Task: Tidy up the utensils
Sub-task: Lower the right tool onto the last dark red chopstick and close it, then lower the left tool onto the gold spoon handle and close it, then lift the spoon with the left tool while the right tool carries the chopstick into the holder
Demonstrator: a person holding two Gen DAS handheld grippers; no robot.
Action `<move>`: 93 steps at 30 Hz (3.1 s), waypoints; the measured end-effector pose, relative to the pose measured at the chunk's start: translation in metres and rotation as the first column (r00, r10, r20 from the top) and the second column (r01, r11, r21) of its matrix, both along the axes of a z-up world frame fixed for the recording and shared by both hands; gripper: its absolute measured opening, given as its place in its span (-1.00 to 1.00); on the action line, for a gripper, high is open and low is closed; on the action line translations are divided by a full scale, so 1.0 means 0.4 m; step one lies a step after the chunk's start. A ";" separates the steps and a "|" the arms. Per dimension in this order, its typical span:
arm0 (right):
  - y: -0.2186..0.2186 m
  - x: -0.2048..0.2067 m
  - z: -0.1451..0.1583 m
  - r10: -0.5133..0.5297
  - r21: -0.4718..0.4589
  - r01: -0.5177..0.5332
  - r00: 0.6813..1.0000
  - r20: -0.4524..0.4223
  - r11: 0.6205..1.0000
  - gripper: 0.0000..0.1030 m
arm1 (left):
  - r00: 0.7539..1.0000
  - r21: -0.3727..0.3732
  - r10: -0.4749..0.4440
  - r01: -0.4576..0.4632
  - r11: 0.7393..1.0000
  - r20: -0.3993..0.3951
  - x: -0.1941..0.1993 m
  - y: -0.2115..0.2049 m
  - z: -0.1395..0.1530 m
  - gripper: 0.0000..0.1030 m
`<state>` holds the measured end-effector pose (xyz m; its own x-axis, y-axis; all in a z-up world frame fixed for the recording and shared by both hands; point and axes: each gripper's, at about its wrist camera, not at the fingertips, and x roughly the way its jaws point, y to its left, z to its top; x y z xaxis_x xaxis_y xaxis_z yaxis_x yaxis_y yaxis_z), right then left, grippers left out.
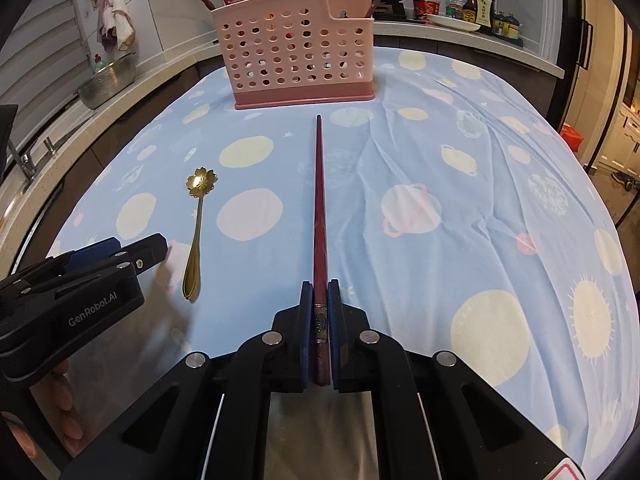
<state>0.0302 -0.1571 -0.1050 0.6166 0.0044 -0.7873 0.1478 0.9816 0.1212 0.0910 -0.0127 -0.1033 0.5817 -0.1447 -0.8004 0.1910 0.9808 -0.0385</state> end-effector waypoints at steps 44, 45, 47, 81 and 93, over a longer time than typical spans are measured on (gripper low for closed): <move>-0.099 -0.069 0.162 -0.042 0.042 0.036 0.986 0.161 0.998 -0.87 | 0.991 -0.090 -0.023 0.035 0.995 0.128 -0.027 0.018 0.174 -1.00; -0.100 -0.068 0.155 -0.043 0.042 0.037 0.987 0.154 0.998 -0.87 | 0.992 -0.089 -0.021 0.032 0.995 0.121 -0.025 0.024 0.166 -1.00; -0.101 -0.067 0.131 -0.044 0.049 0.038 0.991 0.129 0.998 -0.87 | 0.995 -0.090 -0.022 0.031 0.995 0.094 -0.021 0.030 0.141 -0.97; -0.108 -0.083 0.215 -0.037 0.049 0.028 0.978 0.206 0.998 -0.87 | 0.993 -0.133 -0.051 0.066 0.989 0.110 -0.039 0.058 0.191 -1.00; -0.091 -0.103 0.127 -0.027 0.083 0.018 0.993 0.116 0.996 -0.87 | 0.995 -0.089 -0.070 0.064 0.994 -0.071 -0.107 0.040 -0.011 -0.27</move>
